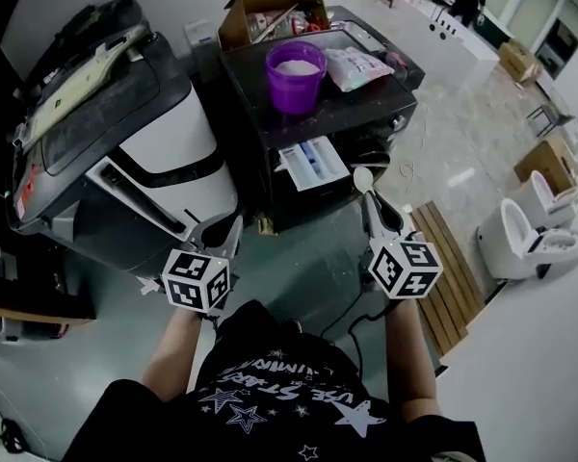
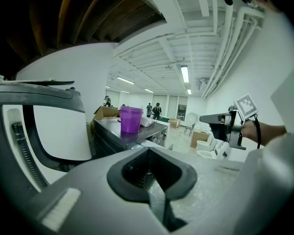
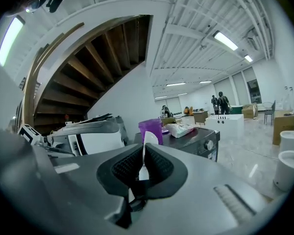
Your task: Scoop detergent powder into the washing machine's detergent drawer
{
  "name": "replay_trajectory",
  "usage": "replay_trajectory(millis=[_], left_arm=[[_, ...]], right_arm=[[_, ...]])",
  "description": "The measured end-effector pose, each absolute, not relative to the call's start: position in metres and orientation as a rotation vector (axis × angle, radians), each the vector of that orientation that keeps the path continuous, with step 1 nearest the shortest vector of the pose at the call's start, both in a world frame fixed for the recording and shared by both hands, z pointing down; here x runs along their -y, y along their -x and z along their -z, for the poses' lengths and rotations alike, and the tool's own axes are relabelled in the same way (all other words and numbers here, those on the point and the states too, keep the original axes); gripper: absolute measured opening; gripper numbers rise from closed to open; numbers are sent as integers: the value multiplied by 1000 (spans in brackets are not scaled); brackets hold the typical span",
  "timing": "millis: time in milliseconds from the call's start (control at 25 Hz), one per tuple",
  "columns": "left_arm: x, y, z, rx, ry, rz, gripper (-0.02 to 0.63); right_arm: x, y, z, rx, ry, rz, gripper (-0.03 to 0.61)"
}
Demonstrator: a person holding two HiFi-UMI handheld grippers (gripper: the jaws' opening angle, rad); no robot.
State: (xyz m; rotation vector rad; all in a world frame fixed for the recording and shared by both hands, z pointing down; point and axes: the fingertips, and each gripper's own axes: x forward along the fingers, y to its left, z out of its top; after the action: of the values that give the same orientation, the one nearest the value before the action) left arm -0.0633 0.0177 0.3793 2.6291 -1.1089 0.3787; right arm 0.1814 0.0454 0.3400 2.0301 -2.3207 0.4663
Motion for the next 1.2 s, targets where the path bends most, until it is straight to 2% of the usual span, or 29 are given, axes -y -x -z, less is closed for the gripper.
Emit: replay_trajectory(millis=[280, 840, 1200], left_arm=[[31, 60, -386, 1147, -2558, -333, 0], [216, 10, -387, 1066, -2601, -357, 2], [285, 1, -392, 1001, -2604, -369, 2]], right_arm=[[34, -170, -322, 2393, -1935, -412, 35], [246, -176, -278, 2342, -1619, -73, 34], [343, -174, -309, 2060, -1249, 40, 34]])
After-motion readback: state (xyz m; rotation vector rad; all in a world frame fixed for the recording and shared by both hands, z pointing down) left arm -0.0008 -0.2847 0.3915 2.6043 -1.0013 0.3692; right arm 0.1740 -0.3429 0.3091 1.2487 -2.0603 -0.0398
